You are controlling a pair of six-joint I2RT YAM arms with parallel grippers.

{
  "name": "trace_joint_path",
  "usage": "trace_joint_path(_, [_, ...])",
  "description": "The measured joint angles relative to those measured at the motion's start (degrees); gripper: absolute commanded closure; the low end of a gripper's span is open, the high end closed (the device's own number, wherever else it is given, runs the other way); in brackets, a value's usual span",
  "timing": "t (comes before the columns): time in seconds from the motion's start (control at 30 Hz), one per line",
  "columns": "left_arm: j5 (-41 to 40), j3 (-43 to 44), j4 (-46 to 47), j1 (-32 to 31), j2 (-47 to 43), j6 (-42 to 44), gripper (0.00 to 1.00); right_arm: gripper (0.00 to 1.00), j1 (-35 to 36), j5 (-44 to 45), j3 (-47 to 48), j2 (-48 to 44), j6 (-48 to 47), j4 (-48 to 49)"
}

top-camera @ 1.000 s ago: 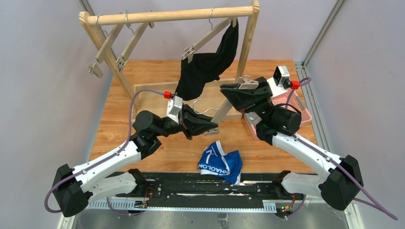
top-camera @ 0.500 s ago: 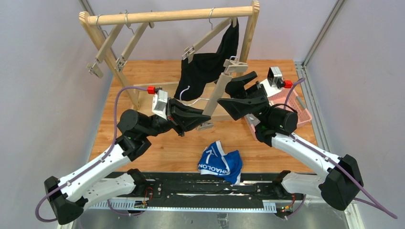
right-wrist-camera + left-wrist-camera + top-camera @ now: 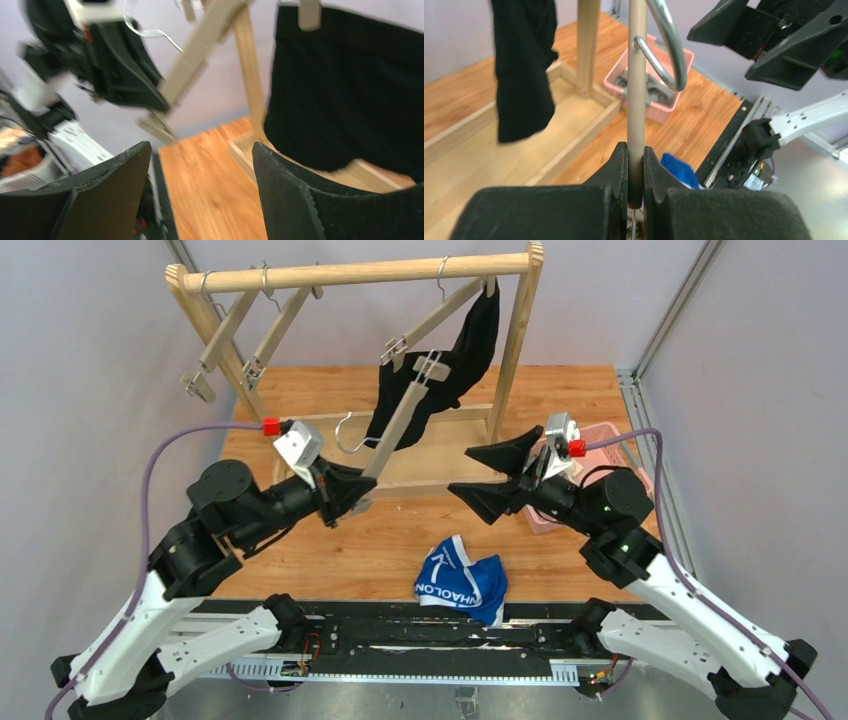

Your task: Remove the underwear clipped to the hanger

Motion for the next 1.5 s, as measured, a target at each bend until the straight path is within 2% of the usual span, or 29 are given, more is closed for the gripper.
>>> trace_joint_path(0.1, [-2.78, 2.08, -10.34, 0.0, -3.63, 0.72, 0.99, 0.24, 1.38, 6.1, -0.04, -3.89, -7.85, -13.46])
trace_joint_path(0.23, [-3.98, 4.92, -19.15, 0.0, -6.6, 0.57, 1.0, 0.24, 2.23, 14.05, -2.47, -6.34, -13.44, -26.51])
trace_joint_path(0.4, [-6.69, 6.21, -28.7, 0.0, -7.06, -1.53, 1.0, 0.24, 6.67, 22.49, -6.34, -2.6, -15.39, -38.91])
trace_joint_path(0.5, [-9.97, 6.95, -34.75, 0.0, -7.08, -3.23, 1.0, 0.24, 12.9, 27.78, -8.96, 1.95, -14.95, -44.46])
trace_joint_path(0.7, [-18.56, 10.25, -43.21, 0.0, -8.9, -6.93, 1.0, 0.23, 22.21, 33.51, -11.74, 9.09, -10.99, -49.75])
trace_joint_path(0.93, [-28.52, 11.13, -47.89, 0.0, -9.44, -8.26, 1.0, 0.23, 22.8, 33.79, -12.46, 18.03, -8.09, -50.05])
trace_joint_path(1.1, [-35.04, 14.08, -48.74, 0.0, -4.48, -6.01, 1.0, 0.24, 22.8, 33.66, -12.39, 26.71, -6.36, -49.96])
trace_joint_path(1.13, [-35.8, 14.91, -48.72, 0.0, -3.1, -5.2, 1.0, 0.29, 22.8, 33.16, -11.98, 28.26, -5.92, -49.92])
trace_joint_path(1.17, [-36.65, 15.85, -48.61, 0.0, -1.42, -4.22, 1.0, 0.4, 22.8, 32.68, -11.3, 29.44, -5.62, -50.14])
trace_joint_path(1.2, [-37.33, 16.85, -48.37, 0.0, 0.42, -3.28, 1.0, 0.58, 22.93, 32.13, -10.88, 30.56, -5.31, -50.14])
trace_joint_path(1.23, [-37.59, 17.66, -48.19, 0.0, 1.88, -2.43, 1.0, 0.91, 23.21, 31.67, -10.21, 31.87, -5.07, -50.42])
trace_joint_path(1.27, [-37.83, 18.82, -48.0, 0.0, 3.63, -1.31, 1.0, 0.98, 23.58, 30.86, -9.27, 32.96, -4.92, -50.97])
trace_joint_path(1.43, [-37.92, 25.29, -46.58, 0.55, 12.13, 4.28, 1.0, 0.99, 24.3, 27.74, -6.05, 36.06, -3.78, -53.27])
trace_joint_path(1.5, [-35.74, 28.17, -45.46, 2.97, 15.28, 6.73, 1.0, 0.99, 24.24, 27.71, -5.7, 35.71, -3.58, -53.7])
